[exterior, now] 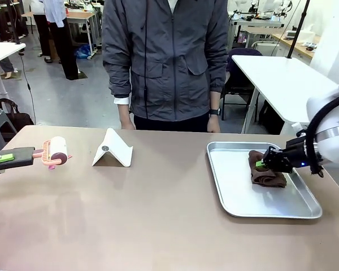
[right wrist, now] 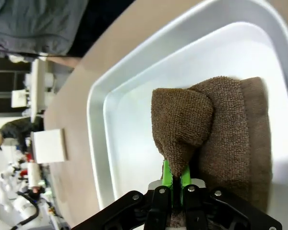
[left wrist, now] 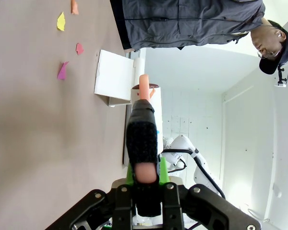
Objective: Clean the surface of the table.
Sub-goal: If a person points to the right, clean the right side of the table with your right hand, and if they point to the left, clean the left side with your left hand.
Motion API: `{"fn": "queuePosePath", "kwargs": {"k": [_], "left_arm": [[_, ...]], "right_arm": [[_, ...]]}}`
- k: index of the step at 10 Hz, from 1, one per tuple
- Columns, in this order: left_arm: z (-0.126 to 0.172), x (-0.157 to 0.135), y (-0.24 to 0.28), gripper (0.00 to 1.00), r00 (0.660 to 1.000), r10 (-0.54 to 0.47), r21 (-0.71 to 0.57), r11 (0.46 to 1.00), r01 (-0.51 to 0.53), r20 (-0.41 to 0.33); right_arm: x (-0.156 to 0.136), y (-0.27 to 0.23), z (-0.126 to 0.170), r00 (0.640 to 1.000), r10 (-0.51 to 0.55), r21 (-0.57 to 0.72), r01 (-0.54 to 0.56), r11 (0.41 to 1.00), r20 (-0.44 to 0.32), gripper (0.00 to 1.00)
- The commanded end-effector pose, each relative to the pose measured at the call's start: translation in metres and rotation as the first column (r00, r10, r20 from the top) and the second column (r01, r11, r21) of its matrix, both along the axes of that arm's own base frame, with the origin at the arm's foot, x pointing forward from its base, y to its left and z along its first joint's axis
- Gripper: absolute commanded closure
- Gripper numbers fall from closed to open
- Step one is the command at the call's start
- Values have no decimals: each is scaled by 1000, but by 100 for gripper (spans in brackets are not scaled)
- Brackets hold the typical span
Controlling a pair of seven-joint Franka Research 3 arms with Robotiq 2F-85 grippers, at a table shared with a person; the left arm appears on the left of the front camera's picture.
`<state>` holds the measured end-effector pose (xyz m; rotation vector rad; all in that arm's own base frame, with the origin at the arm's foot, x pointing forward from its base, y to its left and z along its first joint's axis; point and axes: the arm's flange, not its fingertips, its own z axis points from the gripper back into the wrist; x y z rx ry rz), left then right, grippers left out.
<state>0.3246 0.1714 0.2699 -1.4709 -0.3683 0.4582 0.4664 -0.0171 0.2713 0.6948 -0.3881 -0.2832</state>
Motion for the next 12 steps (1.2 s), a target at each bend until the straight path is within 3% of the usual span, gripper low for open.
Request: {"fn": "queuePosePath", "kwargs": {"k": [1, 4, 6, 7, 8, 10, 11, 12], "left_arm": [[4, -2, 1, 100, 1000, 3, -21, 1000, -3, 0], [4, -2, 1, 100, 1000, 3, -21, 1000, -3, 0], [4, -2, 1, 100, 1000, 3, -21, 1000, -3, 0], [4, -2, 1, 100, 1000, 3, -21, 1000, -3, 0], [4, -2, 1, 100, 1000, 3, -21, 1000, -3, 0], [4, -2, 1, 100, 1000, 3, -21, 1000, -3, 0], [4, -2, 1, 100, 1000, 3, -21, 1000, -3, 0], [4, -2, 1, 100, 1000, 3, -21, 1000, -3, 0]], "right_arm": [[-13, -5, 8, 996, 48, 280, -65, 958, 69, 93], [-31, -17, 26, 985, 151, 632, -171, 756, 86, 93], [-41, -25, 35, 972, 218, 750, -212, 626, 93, 93], [-50, -30, 40, 956, 279, 816, -234, 529, 93, 93], [-59, -33, 45, 953, 293, 834, -227, 503, 82, 93], [-72, -33, 53, 956, 260, 777, -264, 572, 133, 93], [-66, -25, 41, 951, 285, 817, -259, 515, 121, 93], [-66, -25, 41, 951, 285, 817, -259, 515, 121, 93]]}}
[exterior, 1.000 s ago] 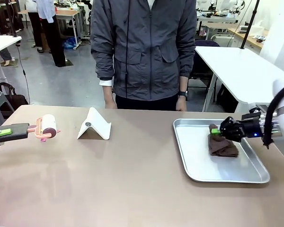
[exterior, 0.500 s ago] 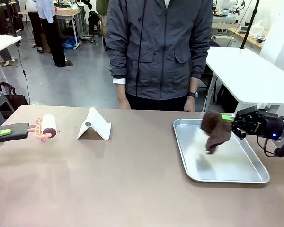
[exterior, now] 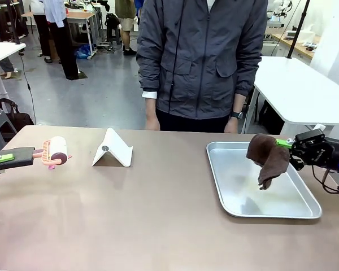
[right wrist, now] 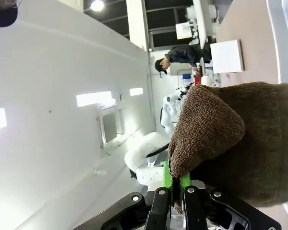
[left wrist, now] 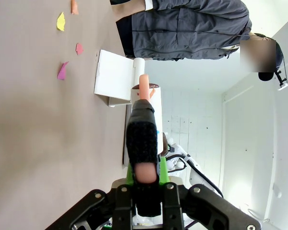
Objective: Clean the surface of the table.
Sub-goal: If a person points to the right, clean the right side of the table with your right hand, and if they point to the left, clean the left side with your left hand, then clean the area not pointed to by the person.
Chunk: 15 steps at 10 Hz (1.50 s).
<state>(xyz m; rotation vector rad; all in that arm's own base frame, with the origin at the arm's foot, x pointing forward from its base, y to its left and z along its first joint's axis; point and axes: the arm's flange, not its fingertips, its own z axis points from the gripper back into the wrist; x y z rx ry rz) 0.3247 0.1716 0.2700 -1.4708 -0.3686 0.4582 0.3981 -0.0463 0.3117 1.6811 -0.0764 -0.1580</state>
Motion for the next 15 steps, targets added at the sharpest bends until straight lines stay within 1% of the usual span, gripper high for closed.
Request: {"fn": "queuePosePath", "kwargs": {"k": [1, 13, 14, 15], "left_arm": [[4, -2, 1, 100, 1000, 3, -21, 1000, -3, 0], [4, -2, 1, 100, 1000, 3, -21, 1000, -3, 0], [0, 0, 0, 80, 1000, 0, 0, 1000, 0, 0], [10, -7, 1, 80, 991, 118, 129, 984, -126, 64]], "right_arm": [[2, 4, 0, 1000, 0, 8, 0, 1000, 1, 93], [2, 4, 0, 1000, 0, 8, 0, 1000, 1, 93], [2, 4, 0, 1000, 0, 8, 0, 1000, 1, 93], [2, 4, 0, 1000, 0, 8, 0, 1000, 1, 93]]}}
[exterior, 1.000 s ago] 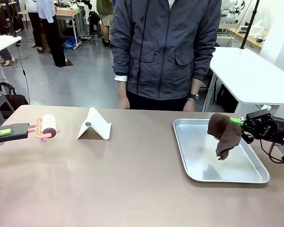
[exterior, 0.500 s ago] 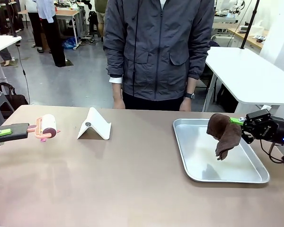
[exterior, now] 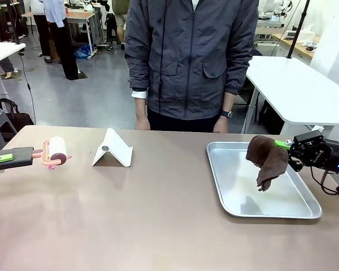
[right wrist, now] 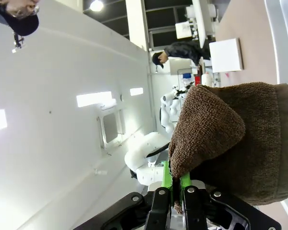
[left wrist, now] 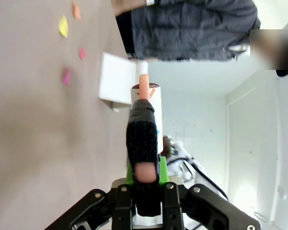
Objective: Clean the surface of the table.
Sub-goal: Clean the area not pointed to by the person.
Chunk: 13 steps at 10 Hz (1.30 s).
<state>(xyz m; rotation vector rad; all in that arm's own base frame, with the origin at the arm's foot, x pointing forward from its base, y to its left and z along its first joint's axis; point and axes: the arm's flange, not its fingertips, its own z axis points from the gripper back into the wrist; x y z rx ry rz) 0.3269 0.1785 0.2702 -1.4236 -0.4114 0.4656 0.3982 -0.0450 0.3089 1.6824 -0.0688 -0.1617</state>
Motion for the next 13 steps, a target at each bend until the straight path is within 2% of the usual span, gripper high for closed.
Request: {"fn": "queuePosePath", "kwargs": {"k": [1, 3, 4, 6, 7, 10, 11, 13], "left_arm": [[16, -16, -1, 80, 991, 123, 149, 980, -130, 55], [24, -43, 30, 80, 981, 184, 188, 963, -192, 60], [26, -56, 48, 80, 979, 200, 186, 961, -203, 36], [24, -72, 72, 80, 987, 141, 220, 968, -121, -79], [25, -77, 73, 80, 989, 120, 264, 960, -95, -84], [33, -64, 57, 80, 982, 164, 314, 941, -127, -97], [35, -56, 55, 80, 965, 241, 320, 927, -197, -102], [39, -45, 47, 80, 971, 212, 310, 936, -170, -108]], "right_arm": [[2, 2, 3, 1000, -3, 7, 3, 1000, 8, 93], [2, 2, 3, 1000, -3, 7, 3, 1000, 8, 93], [2, 2, 3, 1000, -3, 7, 3, 1000, 8, 93], [2, 2, 3, 1000, -3, 7, 3, 1000, 8, 93], [2, 2, 3, 1000, -3, 7, 3, 1000, 8, 93], [2, 2, 3, 1000, -3, 7, 3, 1000, 8, 93], [2, 2, 3, 1000, -3, 7, 3, 1000, 8, 93], [2, 2, 3, 1000, -3, 7, 3, 1000, 8, 93]]}}
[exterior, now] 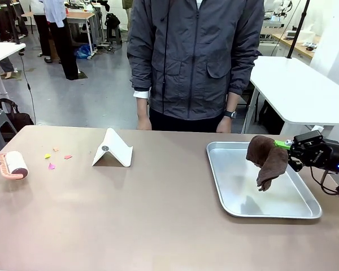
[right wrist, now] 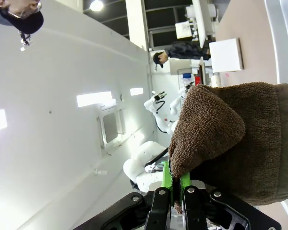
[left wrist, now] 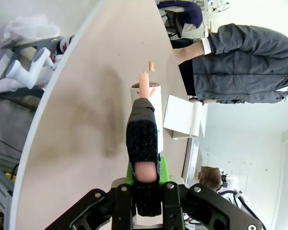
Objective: Clean the surface of the table.
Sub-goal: Clean the area not pointed to by the person.
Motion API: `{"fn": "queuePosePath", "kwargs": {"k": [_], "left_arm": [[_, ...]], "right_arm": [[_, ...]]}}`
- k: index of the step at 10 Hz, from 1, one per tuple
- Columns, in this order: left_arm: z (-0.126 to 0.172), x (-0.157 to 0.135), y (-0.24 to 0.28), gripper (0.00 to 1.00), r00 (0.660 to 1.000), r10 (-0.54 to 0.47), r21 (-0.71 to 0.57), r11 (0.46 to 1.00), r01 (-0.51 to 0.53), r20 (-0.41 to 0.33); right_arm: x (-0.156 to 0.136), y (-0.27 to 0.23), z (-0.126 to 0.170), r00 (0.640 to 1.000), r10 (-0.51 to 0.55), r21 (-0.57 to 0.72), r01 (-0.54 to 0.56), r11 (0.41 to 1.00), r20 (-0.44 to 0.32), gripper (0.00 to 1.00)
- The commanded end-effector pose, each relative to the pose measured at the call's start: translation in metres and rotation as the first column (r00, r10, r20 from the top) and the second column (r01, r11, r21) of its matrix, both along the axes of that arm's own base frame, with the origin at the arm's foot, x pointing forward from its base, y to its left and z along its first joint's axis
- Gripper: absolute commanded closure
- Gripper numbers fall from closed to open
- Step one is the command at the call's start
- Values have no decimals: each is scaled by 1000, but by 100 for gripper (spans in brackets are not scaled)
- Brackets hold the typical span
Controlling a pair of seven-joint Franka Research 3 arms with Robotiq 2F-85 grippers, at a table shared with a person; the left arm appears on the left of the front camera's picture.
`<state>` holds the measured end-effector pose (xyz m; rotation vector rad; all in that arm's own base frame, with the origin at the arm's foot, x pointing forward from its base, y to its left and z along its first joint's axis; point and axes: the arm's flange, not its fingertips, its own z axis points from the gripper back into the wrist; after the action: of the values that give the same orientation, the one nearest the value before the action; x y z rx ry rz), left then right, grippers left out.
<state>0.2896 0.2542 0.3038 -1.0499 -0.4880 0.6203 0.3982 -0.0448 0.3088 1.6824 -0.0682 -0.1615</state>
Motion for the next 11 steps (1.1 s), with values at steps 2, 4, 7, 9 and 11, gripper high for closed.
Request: {"fn": "queuePosePath", "kwargs": {"k": [2, 4, 7, 9, 11], "left_arm": [[10, 9, -42, 80, 1000, -4, 18, 1000, 5, -22], [16, 29, -54, 80, 997, -39, 37, 998, 41, -60], [15, 48, -63, 80, 991, 58, 84, 995, -47, -124], [14, 48, -61, 80, 991, 57, 80, 996, -48, -119], [10, 53, -67, 80, 990, 58, 102, 994, -45, -128]], "right_arm": [[2, 2, 3, 1000, -4, 7, 4, 1000, 8, 93], [2, 2, 3, 1000, -4, 7, 4, 1000, 8, 93], [2, 2, 3, 1000, -4, 7, 4, 1000, 8, 93], [2, 2, 3, 1000, -4, 7, 4, 1000, 8, 93], [2, 2, 3, 1000, -4, 7, 4, 1000, 8, 93]]}}
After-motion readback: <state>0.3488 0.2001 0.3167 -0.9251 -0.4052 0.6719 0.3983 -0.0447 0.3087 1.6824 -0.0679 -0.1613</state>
